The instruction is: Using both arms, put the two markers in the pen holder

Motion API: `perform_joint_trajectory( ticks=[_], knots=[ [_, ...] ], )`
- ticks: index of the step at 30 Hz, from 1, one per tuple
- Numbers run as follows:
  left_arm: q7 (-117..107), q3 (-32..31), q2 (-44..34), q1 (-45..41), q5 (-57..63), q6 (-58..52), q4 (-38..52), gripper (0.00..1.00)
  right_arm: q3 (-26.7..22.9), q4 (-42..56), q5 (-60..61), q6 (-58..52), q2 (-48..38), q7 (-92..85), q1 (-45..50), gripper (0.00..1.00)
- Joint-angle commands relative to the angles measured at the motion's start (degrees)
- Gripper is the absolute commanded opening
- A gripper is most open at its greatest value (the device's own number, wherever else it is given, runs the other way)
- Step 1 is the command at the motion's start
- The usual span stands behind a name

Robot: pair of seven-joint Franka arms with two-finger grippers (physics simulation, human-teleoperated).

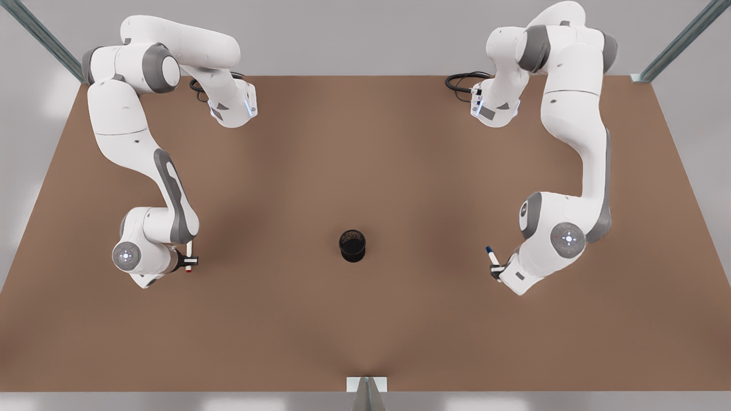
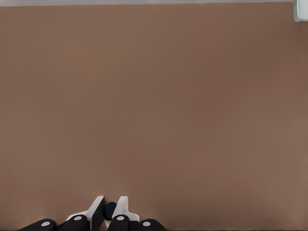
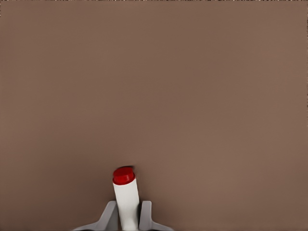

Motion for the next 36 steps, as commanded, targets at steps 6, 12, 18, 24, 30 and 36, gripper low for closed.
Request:
perform_joint_trajectory(
  ticks=[6, 12, 18, 24, 30, 36],
  knots=[
    [-28.06, -0.54, -3.47, -12.02, -4.16, -15.79, 8.2, 0.21, 0.46, 0.29, -0.01, -0.36, -1.83, -1.18, -0.05, 0.22],
    [-48.98, -4.84, 0.31, -17.91, -4.33, 13.38, 11.02, 0.21, 3.97, 3.8, 0.16, -5.37, -10.36, -1.79, -0.05, 0.22],
    [-52.5, -5.2, 4.53, -18.62, -14.35, 24.11, 10.75, 0.21, 9.6, 10.92, 2.53, -10.82, -14.23, -1.09, 0.31, 0.22],
    [-47.42, -6.08, 5.15, -18.79, -15.41, 23.67, 9.35, 0.21, 16.01, 15.93, 2.71, -13.98, -14.58, 0.58, 0.39, 0.22],
    [-38.97, -5.99, 5.24, -20.46, -3.02, 23.76, 7.68, 0.21, 19.79, 16.29, 5.26, -9.33, -14.14, 0.67, 0.31, 0.23],
    [-38.97, -5.9, 6.2, -22.13, -0.64, 24.46, 5.84, 0.21, 20.23, 16.2, 5.79, -8.62, -14.05, 0.49, 0.13, 0.23]
  ],
)
